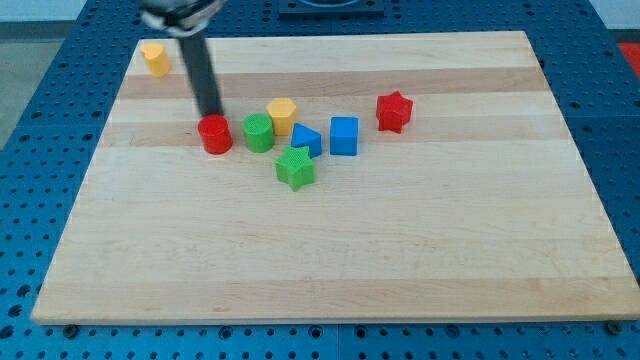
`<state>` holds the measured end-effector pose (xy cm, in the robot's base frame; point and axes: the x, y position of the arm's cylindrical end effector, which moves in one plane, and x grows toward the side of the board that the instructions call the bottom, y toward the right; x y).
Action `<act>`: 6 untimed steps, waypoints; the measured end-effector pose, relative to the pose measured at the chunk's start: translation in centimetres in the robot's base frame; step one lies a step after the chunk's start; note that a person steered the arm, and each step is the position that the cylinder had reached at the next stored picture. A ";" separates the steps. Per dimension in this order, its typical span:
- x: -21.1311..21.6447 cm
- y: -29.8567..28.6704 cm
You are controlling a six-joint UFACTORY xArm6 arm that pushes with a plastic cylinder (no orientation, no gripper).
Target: Move the blue cube below the yellow heart
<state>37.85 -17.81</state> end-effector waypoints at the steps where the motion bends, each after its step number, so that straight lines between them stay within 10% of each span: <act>1: 4.9 0.9; 6: -1.7 13.4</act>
<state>36.17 -4.39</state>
